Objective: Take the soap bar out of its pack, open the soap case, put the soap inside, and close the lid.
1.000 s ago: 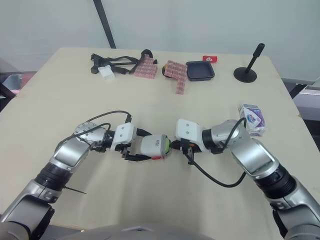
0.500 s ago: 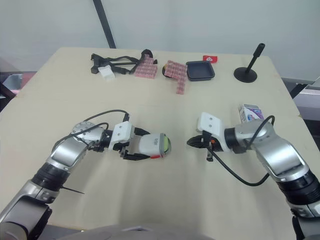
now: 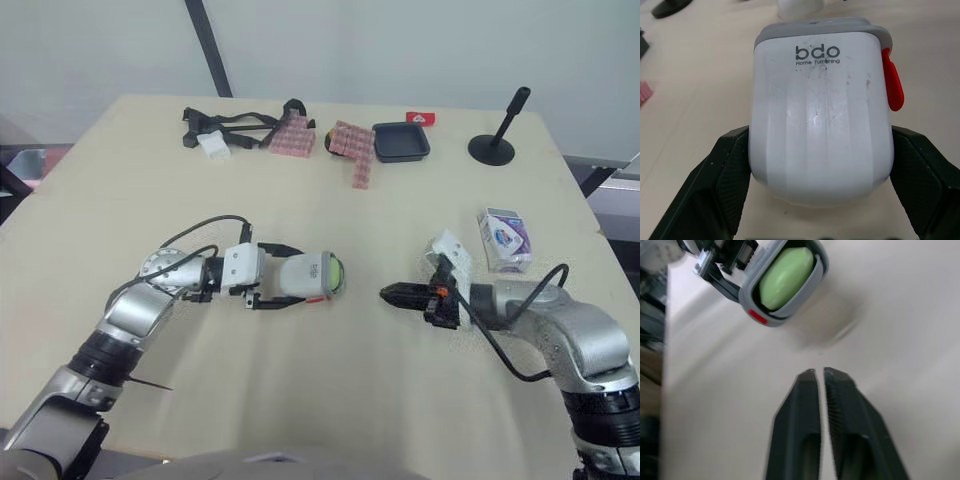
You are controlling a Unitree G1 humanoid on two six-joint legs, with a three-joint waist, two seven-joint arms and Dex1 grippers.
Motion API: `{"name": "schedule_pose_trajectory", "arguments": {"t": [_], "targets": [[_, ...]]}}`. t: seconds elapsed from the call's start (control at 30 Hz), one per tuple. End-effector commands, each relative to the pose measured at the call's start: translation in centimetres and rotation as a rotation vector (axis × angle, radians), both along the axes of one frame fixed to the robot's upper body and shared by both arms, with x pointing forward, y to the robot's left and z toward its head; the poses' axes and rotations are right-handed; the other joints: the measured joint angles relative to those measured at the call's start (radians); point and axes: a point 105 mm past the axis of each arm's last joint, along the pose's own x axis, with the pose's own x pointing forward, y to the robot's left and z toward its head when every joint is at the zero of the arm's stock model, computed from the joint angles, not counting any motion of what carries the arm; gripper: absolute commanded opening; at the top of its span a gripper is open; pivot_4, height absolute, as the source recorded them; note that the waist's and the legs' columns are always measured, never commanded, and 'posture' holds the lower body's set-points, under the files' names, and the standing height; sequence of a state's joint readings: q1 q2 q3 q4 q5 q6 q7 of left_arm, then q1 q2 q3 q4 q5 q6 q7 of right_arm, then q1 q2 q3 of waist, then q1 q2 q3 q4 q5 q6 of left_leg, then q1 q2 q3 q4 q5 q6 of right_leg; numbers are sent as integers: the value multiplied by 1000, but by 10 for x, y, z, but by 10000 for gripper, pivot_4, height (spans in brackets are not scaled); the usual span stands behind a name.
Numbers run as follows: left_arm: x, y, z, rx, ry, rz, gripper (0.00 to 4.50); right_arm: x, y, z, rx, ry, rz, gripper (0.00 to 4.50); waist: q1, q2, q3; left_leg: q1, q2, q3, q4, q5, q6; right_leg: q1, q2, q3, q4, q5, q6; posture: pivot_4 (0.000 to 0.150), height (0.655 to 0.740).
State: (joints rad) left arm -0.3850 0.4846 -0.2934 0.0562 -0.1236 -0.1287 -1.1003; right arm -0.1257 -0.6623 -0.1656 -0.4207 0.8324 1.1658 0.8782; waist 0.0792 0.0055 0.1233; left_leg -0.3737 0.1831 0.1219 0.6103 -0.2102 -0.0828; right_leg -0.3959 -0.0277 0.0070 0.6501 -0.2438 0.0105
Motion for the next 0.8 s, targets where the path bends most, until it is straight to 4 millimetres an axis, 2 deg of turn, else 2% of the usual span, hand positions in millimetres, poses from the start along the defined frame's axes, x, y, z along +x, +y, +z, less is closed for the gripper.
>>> {"name": "schedule_pose_trajectory", "arguments": {"t": [0.03,0.3,0.5,0.8], "targets": [[1,-5,15,-40,-79,-7,34655,-8,5,15,59,60,8,18241,1,0,0,0,0,0,0,0,0,0,0,0,0,0,0,1500,7400],[-4,-16,20,-54,-171,-55,34655,-3,14,23,147,164,-38,44540,3,0,0,0,0,0,0,0,0,0,0,0,0,0,0,1500,7400],[-6,-20,24,-65,-239,-79,34655,1,19,24,173,195,-56,44815,4,0,0,0,0,0,0,0,0,0,0,0,0,0,0,1500,7400],[-7,-28,31,-94,-292,-96,34655,10,39,29,177,158,-52,44815,3,0,0,0,-1,0,0,0,-1,0,0,0,0,0,0,1500,7400]]}}
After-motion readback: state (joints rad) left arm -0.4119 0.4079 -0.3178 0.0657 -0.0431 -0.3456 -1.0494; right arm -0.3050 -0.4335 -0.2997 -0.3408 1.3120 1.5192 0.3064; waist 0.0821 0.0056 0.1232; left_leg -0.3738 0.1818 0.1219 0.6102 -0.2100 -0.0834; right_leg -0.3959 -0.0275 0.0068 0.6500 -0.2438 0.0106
